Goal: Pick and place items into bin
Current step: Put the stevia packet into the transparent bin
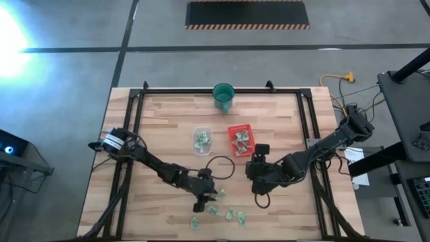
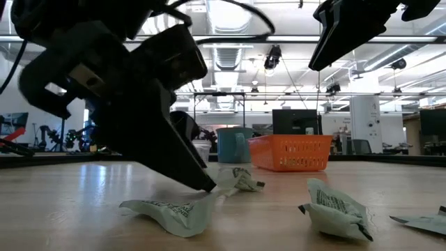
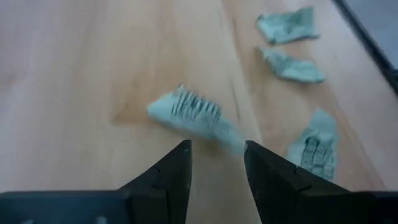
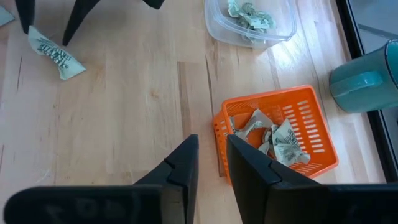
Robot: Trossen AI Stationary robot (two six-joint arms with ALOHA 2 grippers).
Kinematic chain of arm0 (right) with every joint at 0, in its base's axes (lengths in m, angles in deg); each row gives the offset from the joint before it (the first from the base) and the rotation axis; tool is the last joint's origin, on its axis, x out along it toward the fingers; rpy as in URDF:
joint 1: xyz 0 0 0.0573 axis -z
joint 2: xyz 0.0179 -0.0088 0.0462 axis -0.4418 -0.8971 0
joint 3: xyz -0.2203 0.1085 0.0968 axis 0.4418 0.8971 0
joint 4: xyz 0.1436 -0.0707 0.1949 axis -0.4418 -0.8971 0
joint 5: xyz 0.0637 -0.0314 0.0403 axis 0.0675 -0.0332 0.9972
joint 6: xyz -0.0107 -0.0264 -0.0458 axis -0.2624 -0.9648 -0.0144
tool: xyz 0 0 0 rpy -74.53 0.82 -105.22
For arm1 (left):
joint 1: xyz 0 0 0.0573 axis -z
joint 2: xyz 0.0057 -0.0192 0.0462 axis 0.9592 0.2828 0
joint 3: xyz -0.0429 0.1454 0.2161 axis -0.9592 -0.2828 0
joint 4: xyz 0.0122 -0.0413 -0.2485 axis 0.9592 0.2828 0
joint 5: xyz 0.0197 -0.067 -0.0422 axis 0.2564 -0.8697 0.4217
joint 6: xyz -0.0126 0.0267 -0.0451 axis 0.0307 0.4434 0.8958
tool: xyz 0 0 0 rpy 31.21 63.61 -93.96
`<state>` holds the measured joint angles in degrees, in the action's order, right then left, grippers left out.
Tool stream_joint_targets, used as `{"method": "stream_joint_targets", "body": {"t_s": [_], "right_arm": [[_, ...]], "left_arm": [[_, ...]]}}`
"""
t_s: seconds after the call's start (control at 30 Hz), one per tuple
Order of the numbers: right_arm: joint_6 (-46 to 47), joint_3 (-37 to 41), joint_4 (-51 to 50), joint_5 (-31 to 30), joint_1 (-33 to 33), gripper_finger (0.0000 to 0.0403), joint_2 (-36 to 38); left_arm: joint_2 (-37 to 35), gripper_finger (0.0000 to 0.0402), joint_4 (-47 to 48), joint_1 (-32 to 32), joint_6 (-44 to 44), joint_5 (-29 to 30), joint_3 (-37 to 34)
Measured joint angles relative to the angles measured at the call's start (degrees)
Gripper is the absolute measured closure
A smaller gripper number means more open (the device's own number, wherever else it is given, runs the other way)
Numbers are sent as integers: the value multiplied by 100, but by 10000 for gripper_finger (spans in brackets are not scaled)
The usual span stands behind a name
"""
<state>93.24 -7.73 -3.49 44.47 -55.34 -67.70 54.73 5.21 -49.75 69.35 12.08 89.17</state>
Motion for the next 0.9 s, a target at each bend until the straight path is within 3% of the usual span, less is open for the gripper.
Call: {"method": "stream_joint_targets", "body": {"t_s": [0.3,0.53,0.9], "right_arm": [[2,0,7,0,0,324,0],[2,0,15,0,0,334,0],[2,11,42,-2,0,335,0]], "left_arm": [[-2,271,34,-80,235,-35,-31],[-2,271,-201,-71,237,-689,-42],[-2,271,-285,-132,399,-580,-42]]}}
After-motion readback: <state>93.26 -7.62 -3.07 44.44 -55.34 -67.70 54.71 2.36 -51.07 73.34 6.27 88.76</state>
